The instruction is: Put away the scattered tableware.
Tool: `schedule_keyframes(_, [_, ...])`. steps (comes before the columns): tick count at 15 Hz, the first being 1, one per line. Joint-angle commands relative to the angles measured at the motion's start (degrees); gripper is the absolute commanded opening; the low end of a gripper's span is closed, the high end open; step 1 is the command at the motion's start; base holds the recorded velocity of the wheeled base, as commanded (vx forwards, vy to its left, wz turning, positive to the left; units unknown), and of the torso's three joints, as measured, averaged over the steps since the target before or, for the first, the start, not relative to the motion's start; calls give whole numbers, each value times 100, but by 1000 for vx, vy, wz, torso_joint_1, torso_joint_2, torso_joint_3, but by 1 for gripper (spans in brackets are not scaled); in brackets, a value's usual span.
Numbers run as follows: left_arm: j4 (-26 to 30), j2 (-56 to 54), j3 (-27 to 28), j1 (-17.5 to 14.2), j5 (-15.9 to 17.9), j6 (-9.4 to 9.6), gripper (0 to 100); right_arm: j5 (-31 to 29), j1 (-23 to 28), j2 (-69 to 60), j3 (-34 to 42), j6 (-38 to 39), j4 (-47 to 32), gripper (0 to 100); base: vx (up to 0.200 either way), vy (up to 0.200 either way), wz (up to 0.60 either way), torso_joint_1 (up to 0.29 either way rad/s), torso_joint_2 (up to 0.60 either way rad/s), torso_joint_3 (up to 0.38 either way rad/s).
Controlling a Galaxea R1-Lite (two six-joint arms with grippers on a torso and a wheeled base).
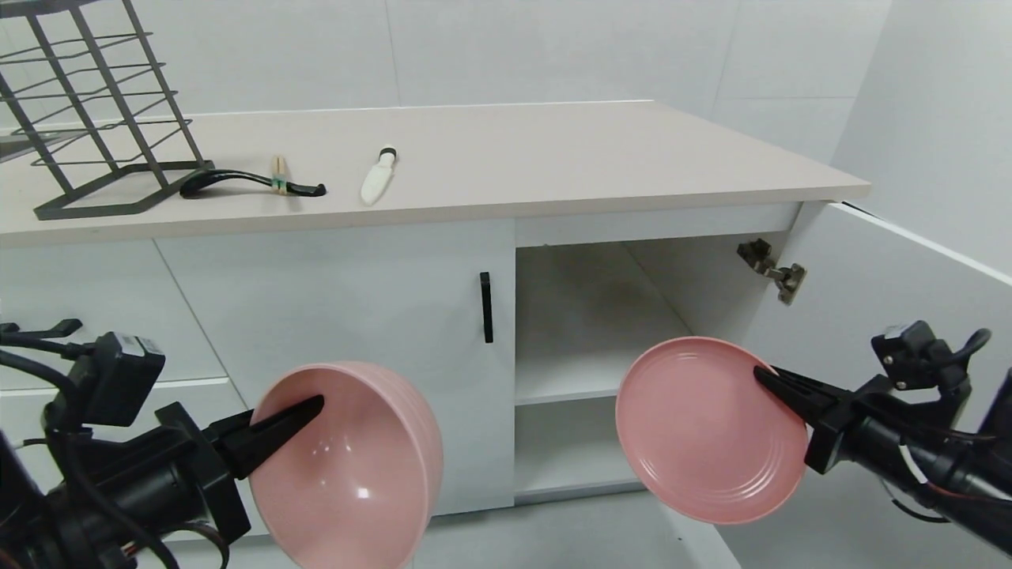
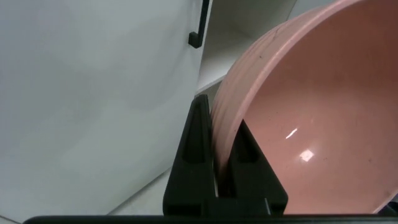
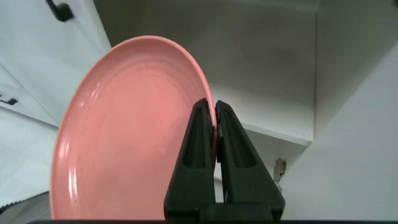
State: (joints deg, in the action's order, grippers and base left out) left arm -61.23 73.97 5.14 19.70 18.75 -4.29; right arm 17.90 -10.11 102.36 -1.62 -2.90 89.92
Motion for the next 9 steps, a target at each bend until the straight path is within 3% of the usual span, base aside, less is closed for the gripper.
schedule_keyframes(1, [6,-102,-57,16,15,25,0,3,-27,750,-93,-9,8,0,200,0,0,-2,-7,51])
schedule_keyframes(2, [24,-120,-66,43,15,113,0,3,-35,855,-93,-9,8,0,200,0,0,-17,2,46])
schedule_keyframes(3, [-3,-120,-145,122,15,394,0,3,-27,1075,-110,-9,8,0,200,0,0,2,2,51])
schedule_keyframes(5, [6,-111,-198,192,6,579,0,3,-53,1339,-128,-9,8,0,200,0,0,10,2,34])
schedule_keyframes(6, [-3,-111,-207,236,15,579,0,3,-53,1400,-145,-9,8,0,200,0,0,2,2,17])
schedule_keyframes(9, [-3,-173,-216,306,15,587,0,3,-88,1594,-225,0,8,0,0,0,0,0,0,0])
